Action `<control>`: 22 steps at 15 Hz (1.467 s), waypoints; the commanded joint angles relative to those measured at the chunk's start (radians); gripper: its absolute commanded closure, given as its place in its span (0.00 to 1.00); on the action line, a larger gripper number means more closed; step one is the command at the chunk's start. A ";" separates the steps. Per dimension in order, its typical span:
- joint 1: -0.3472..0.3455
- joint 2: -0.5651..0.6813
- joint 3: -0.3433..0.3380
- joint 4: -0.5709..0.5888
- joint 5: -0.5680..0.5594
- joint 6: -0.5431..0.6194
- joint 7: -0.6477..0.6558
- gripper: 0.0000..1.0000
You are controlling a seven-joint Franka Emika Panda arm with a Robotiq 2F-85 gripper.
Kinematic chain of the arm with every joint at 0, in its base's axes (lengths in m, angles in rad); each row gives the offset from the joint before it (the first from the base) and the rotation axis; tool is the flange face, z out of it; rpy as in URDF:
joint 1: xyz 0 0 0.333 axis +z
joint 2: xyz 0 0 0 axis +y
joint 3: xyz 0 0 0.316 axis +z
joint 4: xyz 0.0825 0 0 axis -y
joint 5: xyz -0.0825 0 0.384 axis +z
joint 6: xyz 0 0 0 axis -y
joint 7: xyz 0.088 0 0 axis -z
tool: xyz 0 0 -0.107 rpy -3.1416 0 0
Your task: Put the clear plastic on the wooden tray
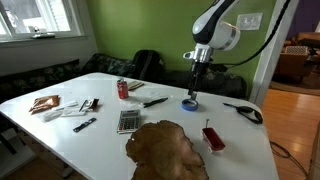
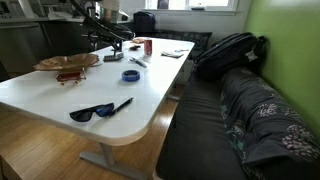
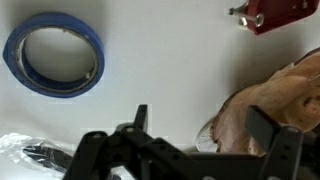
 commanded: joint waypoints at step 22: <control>-0.270 0.336 0.318 0.329 -0.019 0.232 -0.883 0.00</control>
